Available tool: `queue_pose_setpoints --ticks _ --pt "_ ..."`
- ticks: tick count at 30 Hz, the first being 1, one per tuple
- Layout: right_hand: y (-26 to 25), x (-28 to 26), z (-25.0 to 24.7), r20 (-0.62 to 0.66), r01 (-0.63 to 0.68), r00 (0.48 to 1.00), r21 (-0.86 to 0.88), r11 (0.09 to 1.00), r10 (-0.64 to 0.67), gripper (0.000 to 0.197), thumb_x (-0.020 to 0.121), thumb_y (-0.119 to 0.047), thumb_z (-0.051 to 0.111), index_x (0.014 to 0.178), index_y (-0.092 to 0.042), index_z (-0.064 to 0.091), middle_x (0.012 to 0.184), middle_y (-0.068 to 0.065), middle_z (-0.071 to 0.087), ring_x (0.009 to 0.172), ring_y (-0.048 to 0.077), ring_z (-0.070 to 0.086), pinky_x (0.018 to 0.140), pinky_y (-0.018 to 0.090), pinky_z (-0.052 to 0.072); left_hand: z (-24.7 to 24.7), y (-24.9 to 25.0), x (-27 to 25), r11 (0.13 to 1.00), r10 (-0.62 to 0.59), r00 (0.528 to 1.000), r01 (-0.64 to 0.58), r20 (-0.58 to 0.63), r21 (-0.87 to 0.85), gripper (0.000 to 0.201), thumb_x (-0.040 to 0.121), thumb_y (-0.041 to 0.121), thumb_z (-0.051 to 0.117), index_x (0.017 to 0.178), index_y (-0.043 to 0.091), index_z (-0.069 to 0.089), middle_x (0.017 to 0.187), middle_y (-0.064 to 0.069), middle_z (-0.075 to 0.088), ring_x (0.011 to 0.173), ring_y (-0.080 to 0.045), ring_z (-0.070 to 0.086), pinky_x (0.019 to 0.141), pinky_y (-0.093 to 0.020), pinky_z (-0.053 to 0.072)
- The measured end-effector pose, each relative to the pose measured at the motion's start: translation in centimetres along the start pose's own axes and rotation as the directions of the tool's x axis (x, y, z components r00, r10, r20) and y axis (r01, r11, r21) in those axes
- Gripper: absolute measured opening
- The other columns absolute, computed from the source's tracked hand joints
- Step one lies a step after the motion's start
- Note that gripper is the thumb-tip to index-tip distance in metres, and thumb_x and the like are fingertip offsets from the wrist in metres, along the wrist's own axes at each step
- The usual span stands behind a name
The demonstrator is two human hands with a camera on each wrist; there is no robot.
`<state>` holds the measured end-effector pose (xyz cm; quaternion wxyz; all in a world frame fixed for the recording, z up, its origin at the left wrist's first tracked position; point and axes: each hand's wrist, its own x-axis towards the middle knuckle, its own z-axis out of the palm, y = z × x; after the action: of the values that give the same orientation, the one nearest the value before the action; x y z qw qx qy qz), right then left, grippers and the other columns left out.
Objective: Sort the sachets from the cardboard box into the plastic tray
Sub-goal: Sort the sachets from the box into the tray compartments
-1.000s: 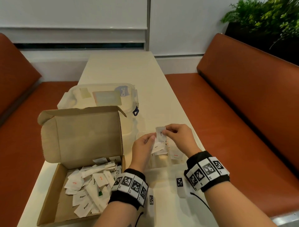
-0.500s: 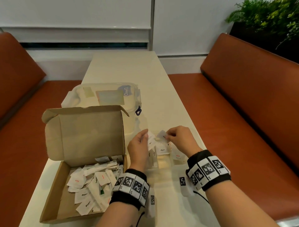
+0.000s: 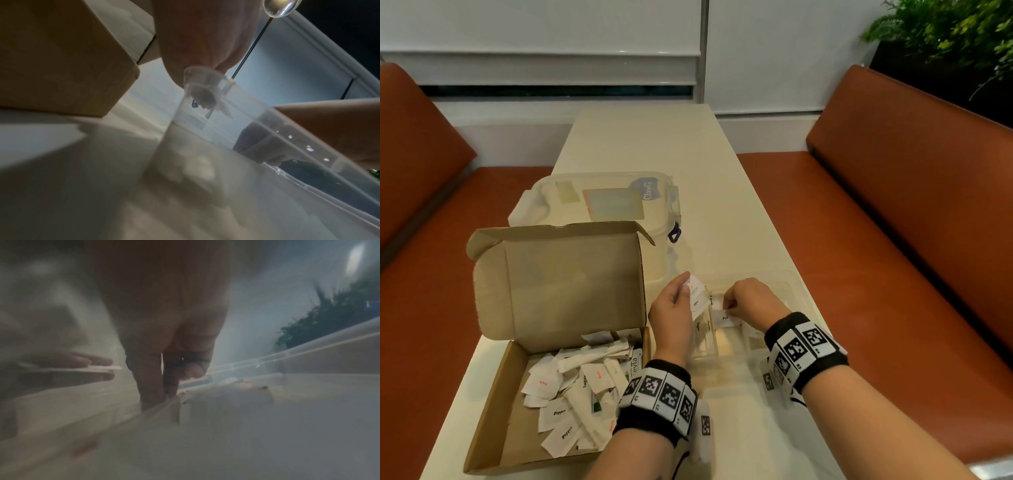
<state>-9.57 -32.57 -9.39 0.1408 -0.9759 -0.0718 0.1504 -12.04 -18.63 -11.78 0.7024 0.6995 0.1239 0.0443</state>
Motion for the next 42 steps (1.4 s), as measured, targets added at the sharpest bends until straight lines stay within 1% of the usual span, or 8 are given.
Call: queue_pose_setpoints --ticks 9,18,22,27,30,33,37,42 --pt "0.2 0.1 1.6 -0.154 0.062 0.985 -0.124 0.99 -0.081 0.007 0.084 -0.008 0.058 0.087 -0.012 0.063 0.091 0.001 0.056 0.086 0.018 0.043 0.066 0.024 0.032 -0.1 0.0 0.1 0.999 0.032 0.999 -0.032 0.012 0.018 0.029 0.097 0.009 0.049 0.123 0.013 0.063 0.119 0.004 0.062 0.11 -0.012 0.057 0.098 -0.026 0.046" --pt "0.5 0.1 2.5 -0.144 0.039 0.988 -0.16 0.986 -0.062 0.007 0.086 -0.018 0.06 0.091 -0.018 0.066 0.096 -0.002 0.067 0.096 0.019 0.049 0.072 0.025 0.034 -0.2 -0.6 0.4 1.0 0.02 0.998 -0.02 0.065 0.001 0.03 0.097 0.008 0.047 0.119 0.018 0.065 0.118 0.006 0.062 0.107 -0.009 0.056 0.095 -0.023 0.045" --pt "0.2 0.1 2.2 -0.27 0.047 0.963 0.149 0.988 -0.005 0.016 0.09 -0.024 0.059 0.103 -0.017 0.064 0.094 0.0 0.067 0.085 0.014 0.053 0.07 0.024 0.038 -0.3 -0.5 0.5 0.999 0.047 0.994 -0.047 0.094 0.004 0.038 0.095 0.006 0.048 0.116 0.036 0.06 0.116 0.001 0.063 0.098 -0.008 0.059 0.089 -0.024 0.049" --pt "-0.6 -0.6 1.0 -0.354 0.115 0.923 0.632 0.766 0.153 0.012 0.088 -0.029 0.064 0.088 -0.017 0.067 0.075 0.001 0.066 0.063 0.008 0.052 0.056 0.011 0.039 0.0 -0.1 0.4 0.999 0.037 0.985 -0.03 0.169 -0.043 0.033 0.091 0.007 0.059 0.112 0.032 0.061 0.111 -0.008 0.065 0.104 -0.026 0.06 0.093 -0.042 0.05" --pt "-0.5 -1.0 0.6 -0.31 0.11 0.932 0.735 0.669 0.187 0.011 0.082 -0.02 0.072 0.083 -0.01 0.066 0.07 0.005 0.063 0.059 0.009 0.052 0.053 0.013 0.041 0.2 0.2 0.0 0.996 0.022 0.981 -0.004 0.192 -0.093 0.025 0.09 0.008 0.06 0.102 0.03 0.063 0.1 -0.005 0.068 0.092 -0.022 0.063 0.084 -0.039 0.051" --pt "-0.1 -1.2 0.3 -0.315 0.093 0.913 0.779 0.62 0.258 0.012 0.083 -0.017 0.071 0.084 -0.006 0.065 0.069 0.003 0.065 0.057 0.008 0.056 0.051 0.012 0.044 0.3 0.3 -0.2 0.983 -0.062 0.959 0.107 0.276 -0.149 0.028 0.092 0.008 0.058 0.109 0.03 0.058 0.105 -0.016 0.067 0.09 -0.027 0.065 0.08 -0.043 0.052" --pt "0.7 -1.7 0.3 -0.35 0.112 0.882 0.807 0.58 0.315 0.012 0.084 -0.017 0.069 0.081 -0.006 0.066 0.075 0.006 0.071 0.056 0.004 0.059 0.049 0.013 0.045 0.0 0.1 -0.5 0.989 -0.06 0.958 0.094 0.281 -0.111 0.04 0.091 -0.002 0.054 0.108 0.034 0.056 0.096 -0.015 0.071 0.078 -0.023 0.065 0.073 -0.04 0.053" --pt "0.9 -2.2 0.3 -0.352 0.138 0.888 0.819 0.558 0.297 0.01 0.084 -0.014 0.069 0.08 -0.005 0.066 0.075 0.006 0.07 0.056 0.003 0.06 0.05 0.014 0.047 -0.1 0.1 -0.8 0.994 -0.037 0.97 0.062 0.241 -0.095 0.029 0.091 -0.002 0.051 0.096 0.024 0.06 0.083 -0.008 0.066 0.063 -0.011 0.06 0.055 -0.024 0.048"
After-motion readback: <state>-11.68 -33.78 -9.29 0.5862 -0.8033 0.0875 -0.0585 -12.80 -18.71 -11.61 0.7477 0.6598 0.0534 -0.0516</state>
